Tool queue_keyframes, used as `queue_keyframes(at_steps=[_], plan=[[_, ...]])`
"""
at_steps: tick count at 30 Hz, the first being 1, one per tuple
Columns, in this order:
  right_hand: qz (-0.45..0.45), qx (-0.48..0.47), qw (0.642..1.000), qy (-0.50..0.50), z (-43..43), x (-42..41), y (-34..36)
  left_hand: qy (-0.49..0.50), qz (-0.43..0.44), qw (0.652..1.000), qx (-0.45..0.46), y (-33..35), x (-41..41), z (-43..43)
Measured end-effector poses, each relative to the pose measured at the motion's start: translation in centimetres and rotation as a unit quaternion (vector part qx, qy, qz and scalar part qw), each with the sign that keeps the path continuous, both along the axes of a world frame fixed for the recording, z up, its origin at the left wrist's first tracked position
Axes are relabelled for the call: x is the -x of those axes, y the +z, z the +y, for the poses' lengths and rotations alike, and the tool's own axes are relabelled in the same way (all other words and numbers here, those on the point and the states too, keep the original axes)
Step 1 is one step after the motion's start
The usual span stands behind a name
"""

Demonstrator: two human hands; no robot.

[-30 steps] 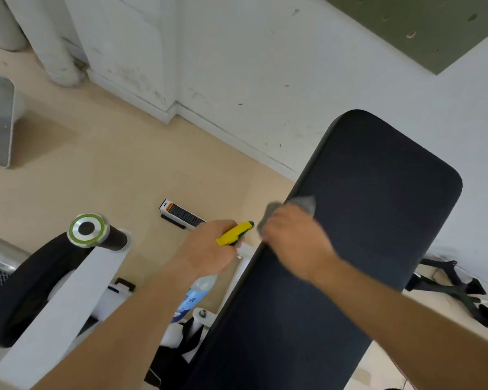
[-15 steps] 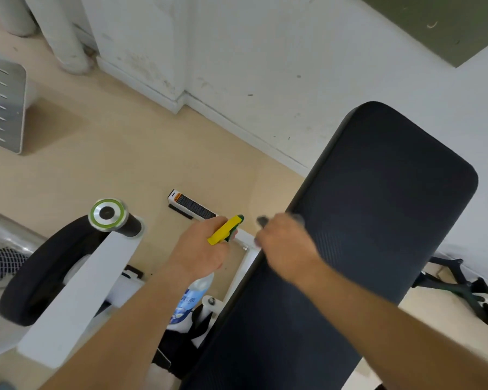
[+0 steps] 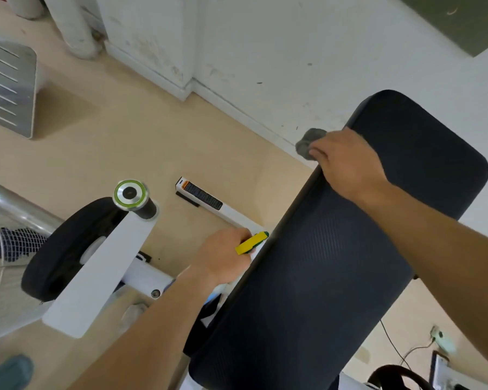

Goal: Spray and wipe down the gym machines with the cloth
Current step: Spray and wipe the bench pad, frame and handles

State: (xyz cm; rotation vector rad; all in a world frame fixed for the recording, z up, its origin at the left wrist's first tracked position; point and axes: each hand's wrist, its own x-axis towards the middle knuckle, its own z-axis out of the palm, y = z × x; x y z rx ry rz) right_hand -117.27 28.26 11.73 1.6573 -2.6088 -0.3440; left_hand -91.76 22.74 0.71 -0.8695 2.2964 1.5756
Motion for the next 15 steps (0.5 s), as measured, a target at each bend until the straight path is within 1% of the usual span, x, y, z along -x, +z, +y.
queue_keyframes(at_steps=[2,4,6,8,10,12,13,15], plan=[[0.014,-0.061,0.998,-0.002,-0.5,-0.4,-1.2,-0.002,-0.012,1.0,0.007,-0.5,-0.2,0.5],[0.031,-0.147,0.988,0.034,0.2,-3.8,-3.7,0.009,-0.028,1.0,0.01,-1.0,-0.9,0.6],[-0.024,-0.213,0.974,0.068,2.3,-9.6,-6.9,0.027,-0.041,0.999,0.015,-1.5,-2.0,0.1],[-0.094,-0.233,0.961,0.119,5.0,-15.6,-9.2,0.033,-0.045,0.998,0.028,-1.6,-3.1,-0.8],[-0.129,-0.262,0.939,0.183,6.8,-18.4,-10.2,0.033,-0.048,0.998,0.03,-1.5,-3.9,-1.7],[-0.108,-0.242,0.94,0.214,6.2,-16.2,-9.8,0.031,-0.054,0.997,0.034,-1.3,-4.3,-2.3],[-0.085,-0.23,0.948,0.206,5.5,-14.1,-9.3,0.032,-0.058,0.997,0.035,-1.2,-4.3,-2.5],[-0.027,-0.209,0.966,0.147,4.2,-9.7,-8.3,0.037,-0.054,0.997,0.036,-1.0,-4.3,-2.7]])
